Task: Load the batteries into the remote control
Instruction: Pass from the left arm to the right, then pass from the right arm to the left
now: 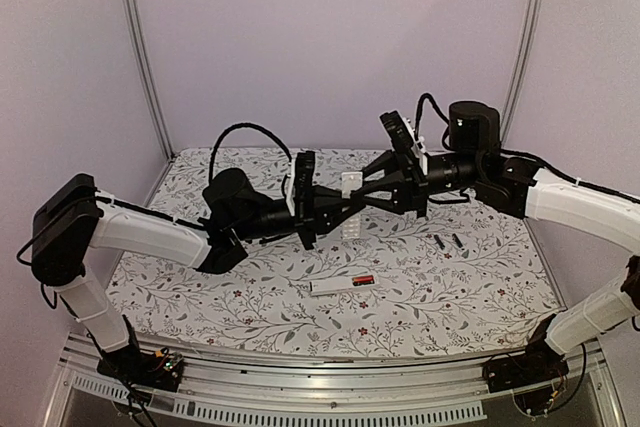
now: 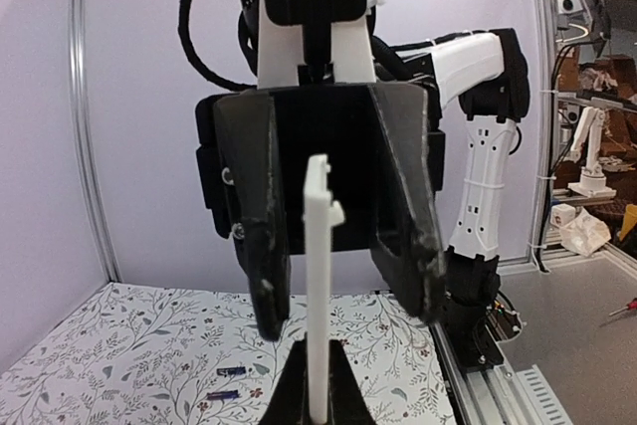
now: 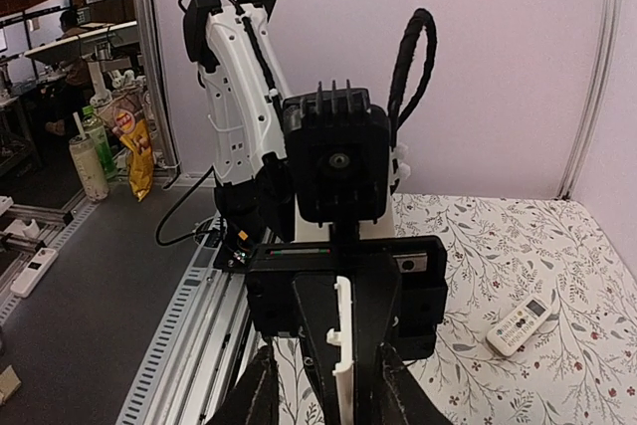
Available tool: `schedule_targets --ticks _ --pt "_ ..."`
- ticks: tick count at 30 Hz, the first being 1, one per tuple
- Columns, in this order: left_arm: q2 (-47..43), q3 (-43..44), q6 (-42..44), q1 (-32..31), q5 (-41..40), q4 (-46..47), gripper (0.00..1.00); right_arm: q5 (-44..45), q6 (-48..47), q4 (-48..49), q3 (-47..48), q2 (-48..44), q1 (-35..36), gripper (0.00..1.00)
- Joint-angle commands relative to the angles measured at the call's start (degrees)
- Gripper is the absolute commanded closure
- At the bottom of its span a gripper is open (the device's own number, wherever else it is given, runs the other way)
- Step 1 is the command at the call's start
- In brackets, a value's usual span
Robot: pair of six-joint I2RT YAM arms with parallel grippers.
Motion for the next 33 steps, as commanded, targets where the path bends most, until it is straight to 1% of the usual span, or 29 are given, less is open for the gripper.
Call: schedule_targets --ticks 1,4,8,9,10,13,14,15,18,20,22,25,27,28,29,30,33 --pt "0.43 1.32 0.55 -0.79 1.22 -1.64 1.0 -1.52 -0.07 0.8 1.09 1.51 0.6 0.76" --pt "0.54 1.28 0.7 -0.85 1.19 -2.08 1.0 -1.67 0.78 1.56 1.16 1.6 0.7 0.87" --pt "0.49 1.19 1.03 -0.82 0.25 -2.22 1.0 0.39 2.56 1.45 1.43 1.95 0.7 0.97" --pt "0.42 1.29 1.13 -0.83 -0.42 -2.35 0.95 1.38 2.91 1.34 1.37 2.09 0.7 0.98" --pt "0.32 1.38 1.26 -0.82 -1.35 -2.51 0.86 2.39 3.62 1.19 1.44 2.19 0.7 1.0" --pt "-0.41 1.06 2.06 -0.81 -5.16 -3.36 0.48 7.19 5.53 0.69 1.45 2.55 0.68 1.0" --pt "-0.71 0.79 2.72 -0.86 -6.86 -3.61 0.41 9.5 6.66 0.49 1.46 2.44 0.7 1.0" --pt "-0.92 0.43 3.79 -0.92 -9.31 -3.91 0.38 11.68 7.63 0.25 1.4 2.32 0.64 1.0" --pt "-1.18 0.17 6.81 -1.13 -18.27 -6.07 0.35 18.96 10.17 0.33 1.16 1.8 0.61 1.0" --pt "-1.16 0.85 8.83 -1.59 -23.99 -8.71 0.33 27.0 14.1 0.29 1.22 1.36 0.61 1.0" --pt "-1.1 1.18 10.43 -2.27 -28.42 -10.0 0.32 33.85 18.56 0.36 1.03 0.76 0.61 1.0" --pt "-0.09 1.71 11.7 -3.06 -34.82 -10.53 0.3 40.46 21.78 2.62 -0.67 -0.95 0.61 1.0" --pt "1.01 2.8 11.36 -3.16 -38.05 -11.21 0.27 43.88 24.06 3.41 -1.27 -1.66 0.7 1.0" --pt "1.69 3.62 10.87 -3.24 -39.37 -11.85 0.22 45.47 25.51 3.39 -1.29 -1.78 0.84 1.0" --pt "2.35 4.71 10.39 -3.34 -40.06 -12.43 0.18 47.57 26.65 3.36 -1.41 -1.81 1.06 1.0" --pt "2.93 5.53 10.13 -3.46 -39.91 -12.92 0.16 49.2 27.52 3.39 -1.64 -1.82 1.25 1.0" --pt "4.82 7.33 9.45 -3.97 -38.53 -12.83 0.15 53.18 29.75 4.12 -2.7 -1.7 1.6 1.0"
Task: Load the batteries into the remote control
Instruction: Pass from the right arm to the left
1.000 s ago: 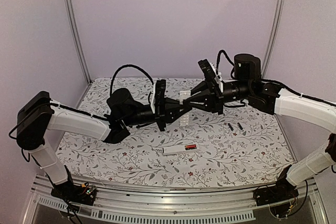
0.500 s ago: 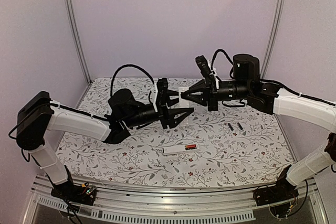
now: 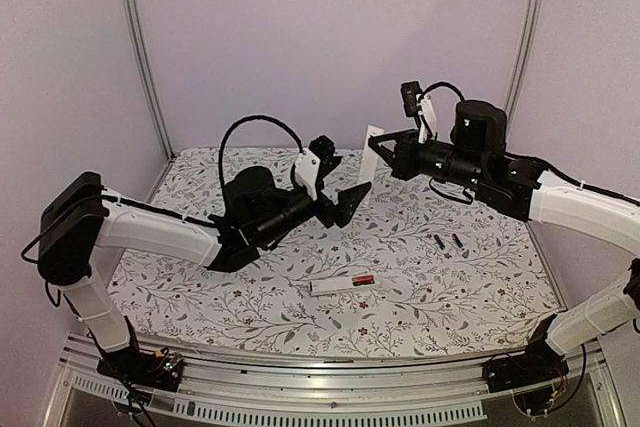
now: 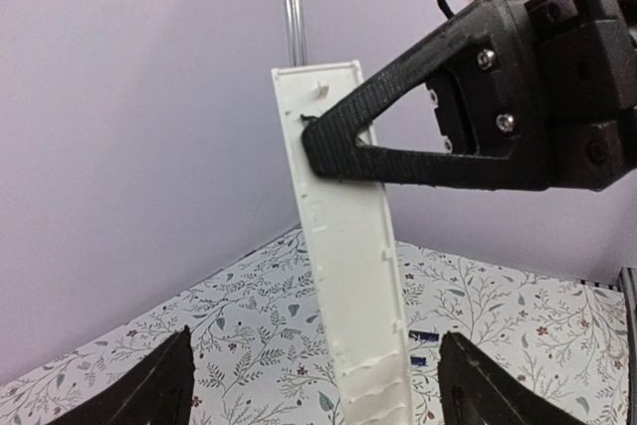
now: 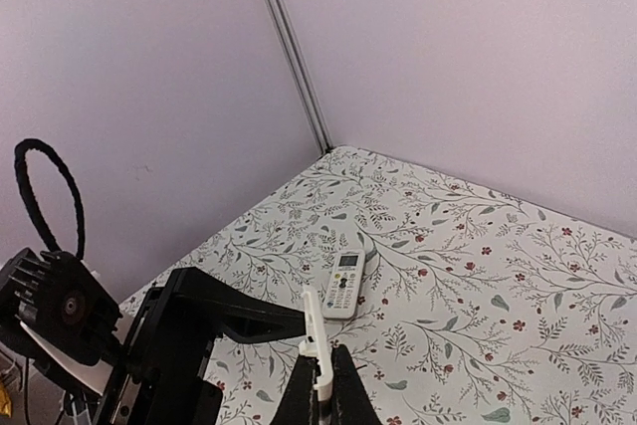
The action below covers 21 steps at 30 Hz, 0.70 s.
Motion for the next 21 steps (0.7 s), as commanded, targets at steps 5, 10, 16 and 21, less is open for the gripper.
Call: schedule_targets --ticks 5,10,16,21 --pt "6.32 7.12 -0.38 -1.47 -3.31 -3.95 0.17 11.03 8.16 2.19 -1.43 0.19 0.9 1.0" --pt "8.69 10.34 1.25 -1.79 -5.43 -6.57 0.21 11.2 9.06 2.24 -1.2 0.83 1.16 1.0" --pt "9.41 12.03 1.21 -1.98 -7.6 -8.07 0.33 11.12 9.14 2.2 -1.45 1.43 1.29 1.0" --pt "9.32 11.68 0.93 -2.12 -7.88 -7.98 0.49 11.39 9.07 2.16 -1.49 1.68 1.27 1.0"
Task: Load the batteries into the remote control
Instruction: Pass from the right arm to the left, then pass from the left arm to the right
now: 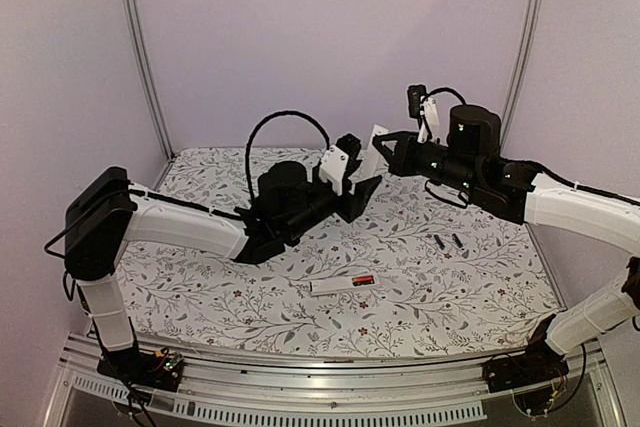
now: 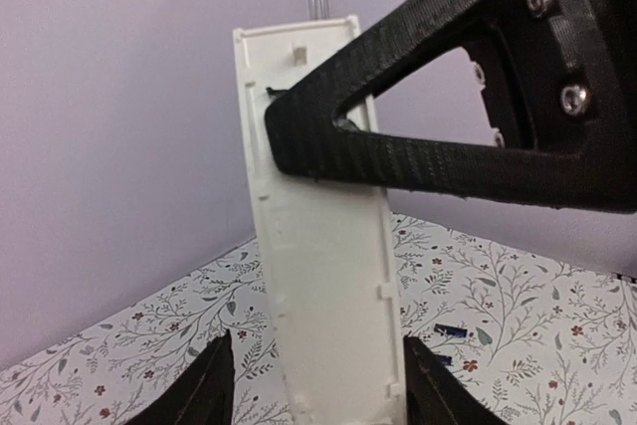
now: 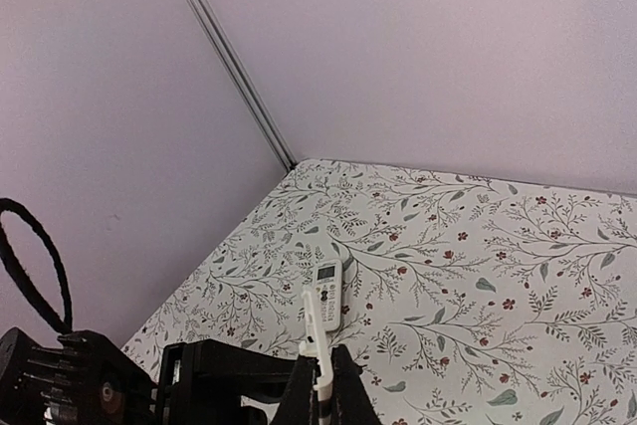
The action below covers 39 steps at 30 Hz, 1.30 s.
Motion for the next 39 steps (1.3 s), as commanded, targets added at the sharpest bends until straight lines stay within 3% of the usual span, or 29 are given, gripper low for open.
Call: schedule_targets --ticks 1,10,12,15,17,21,25,30,34,39 --pt "0.71 0.53 0.15 -1.0 -1.2 -1.16 0.52 1.29 0.45 0.39 -0.49 0.76 0.4 1.0" --pt "-0.18 -0.12 -0.45 -1.07 -0.24 -0.3 0.69 1.41 -1.08 -0.88 0.31 1.12 0.38 1.0" --pt "-0.52 -0.61 -0.8 -1.06 0.2 0.16 0.72 1.4 -2.01 -1.65 0.97 1.13 0.38 0.96" --pt "-1.48 -1.91 -1.2 -1.01 0.77 1.76 0.74 -0.33 -4.2 -1.91 1.62 0.98 0.3 0.78" --pt "-2.36 -3.33 -1.02 -0.97 1.44 3.51 0.76 -5.04 -6.52 -1.46 1.79 0.3 -0.22 0.62" --pt "-4.63 -7.34 -1.2 -1.02 5.76 9.92 0.79 -15.86 -13.83 -0.34 1.76 -2.54 -1.86 0.45" --pt "-7.47 -11.99 -1.76 -0.92 15.08 17.11 0.8 -31.58 -26.12 0.0 0.24 -7.9 -3.26 0.29" --pt "-10.11 -15.59 -2.66 -0.99 27.07 23.28 0.81 -49.76 -40.78 -2.05 -3.32 -13.41 -4.37 0.23" --pt "-10.87 -15.79 -3.84 -1.04 33.09 24.53 0.82 -53.57 -46.5 -6.24 -1.35 -12.89 -4.4 0.23" --pt "-10.81 -15.17 -5.11 -1.07 36.79 25.09 0.82 -57.71 -46.96 -6.36 0.76 -9.56 -4.39 0.24"
